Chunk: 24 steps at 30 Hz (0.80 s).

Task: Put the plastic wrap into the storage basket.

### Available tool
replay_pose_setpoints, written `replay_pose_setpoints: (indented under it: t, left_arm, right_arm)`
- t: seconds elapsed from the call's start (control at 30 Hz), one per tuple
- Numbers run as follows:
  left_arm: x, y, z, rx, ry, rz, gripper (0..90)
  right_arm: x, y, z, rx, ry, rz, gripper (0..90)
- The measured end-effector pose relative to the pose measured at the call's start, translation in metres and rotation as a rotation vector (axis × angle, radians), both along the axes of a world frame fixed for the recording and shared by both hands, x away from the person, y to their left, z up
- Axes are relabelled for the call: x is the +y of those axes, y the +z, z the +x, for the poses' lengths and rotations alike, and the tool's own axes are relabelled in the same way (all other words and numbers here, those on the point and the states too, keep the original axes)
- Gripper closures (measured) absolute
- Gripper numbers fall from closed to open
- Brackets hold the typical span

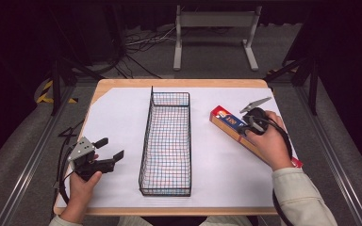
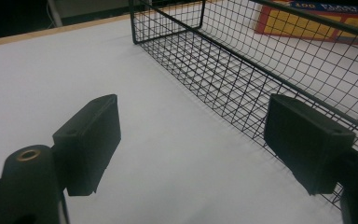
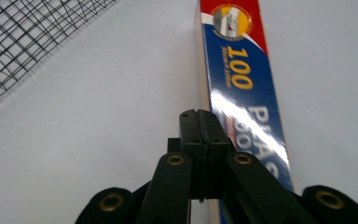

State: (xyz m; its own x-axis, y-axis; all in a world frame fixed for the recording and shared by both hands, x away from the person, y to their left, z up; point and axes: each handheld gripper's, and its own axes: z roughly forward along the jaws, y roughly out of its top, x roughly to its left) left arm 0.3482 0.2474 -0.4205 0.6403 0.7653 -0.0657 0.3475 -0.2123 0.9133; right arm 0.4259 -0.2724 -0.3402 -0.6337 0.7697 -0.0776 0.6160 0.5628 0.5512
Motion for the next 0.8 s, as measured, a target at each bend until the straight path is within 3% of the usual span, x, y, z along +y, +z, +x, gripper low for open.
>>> replay_pose_setpoints:
  t: [0.27, 0.53, 0.8]
  left_arm:
    - [0.0, 0.0, 0.001, 0.001, -0.002, -0.001, 19.4]
    - [-0.001, 0.0, 0.001, 0.007, -0.001, 0.001, 19.4]
    - [-0.001, 0.0, 0.001, 0.003, 0.002, 0.002, 19.4]
  right_arm:
    - [-0.055, 0.006, -0.028, -0.035, -0.101, 0.03, 90.0]
    - [-0.11, -0.008, -0.047, -0.032, -0.234, 0.056, 90.0]
    - [-0.145, -0.028, -0.058, -0.017, -0.312, 0.036, 90.0]
